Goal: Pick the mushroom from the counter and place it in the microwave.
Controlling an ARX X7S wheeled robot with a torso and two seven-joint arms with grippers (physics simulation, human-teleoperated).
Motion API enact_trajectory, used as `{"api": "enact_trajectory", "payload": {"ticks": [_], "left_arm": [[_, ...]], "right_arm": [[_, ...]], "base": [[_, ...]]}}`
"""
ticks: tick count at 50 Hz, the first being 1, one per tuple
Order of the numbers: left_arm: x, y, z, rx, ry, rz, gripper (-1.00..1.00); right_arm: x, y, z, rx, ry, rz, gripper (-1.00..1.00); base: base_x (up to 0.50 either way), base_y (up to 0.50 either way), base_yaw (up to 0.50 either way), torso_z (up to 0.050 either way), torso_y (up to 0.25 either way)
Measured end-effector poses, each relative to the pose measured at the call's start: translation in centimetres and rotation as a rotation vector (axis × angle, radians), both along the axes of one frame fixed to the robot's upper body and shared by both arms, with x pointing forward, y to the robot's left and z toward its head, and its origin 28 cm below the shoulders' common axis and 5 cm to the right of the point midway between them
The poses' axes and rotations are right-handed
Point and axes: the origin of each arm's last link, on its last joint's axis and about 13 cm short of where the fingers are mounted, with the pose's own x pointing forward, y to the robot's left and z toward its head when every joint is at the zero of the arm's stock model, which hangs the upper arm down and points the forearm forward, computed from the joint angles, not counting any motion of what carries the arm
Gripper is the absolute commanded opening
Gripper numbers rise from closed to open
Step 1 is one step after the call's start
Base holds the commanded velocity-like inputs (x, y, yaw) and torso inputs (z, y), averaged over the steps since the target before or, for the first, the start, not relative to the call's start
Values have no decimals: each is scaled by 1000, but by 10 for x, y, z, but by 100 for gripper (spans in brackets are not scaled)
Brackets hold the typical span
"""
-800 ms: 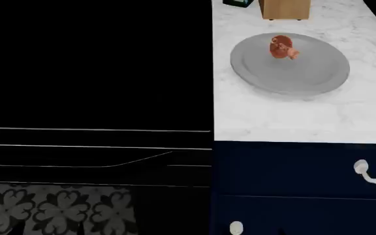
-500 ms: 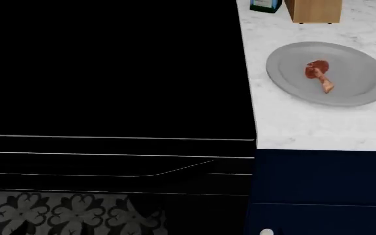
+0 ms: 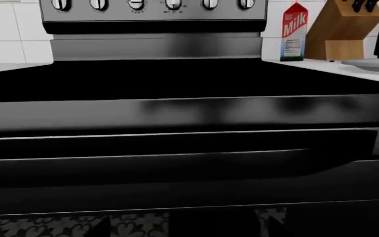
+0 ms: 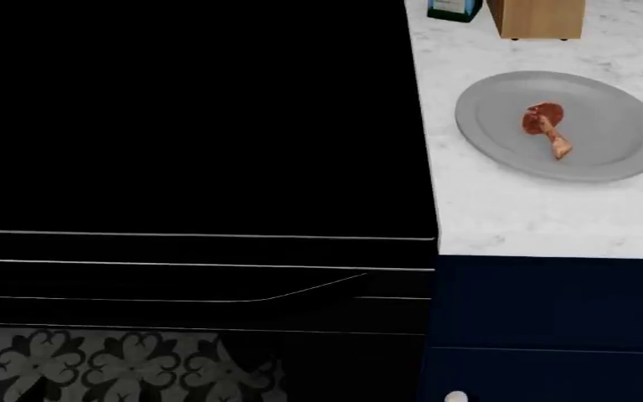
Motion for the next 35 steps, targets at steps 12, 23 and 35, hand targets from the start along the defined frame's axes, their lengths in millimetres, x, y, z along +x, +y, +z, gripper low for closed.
{"api": "enact_trajectory", "payload": {"ticks": [12, 23, 35], "left_arm": [[5, 1, 15, -19, -40, 23, 100], [9, 2, 32, -34, -82, 26, 100], [15, 3, 54, -41, -129, 20, 100]], "right_arm": [[-1, -6, 10, -2, -28, -28, 100], [-1, -11, 24, -4, -70, -52, 100], [-2, -18, 42, -10, -124, -84, 100]], "base": [[0, 0, 0, 0, 0], [0, 0, 0, 0, 0], [0, 0, 0, 0, 0]]}}
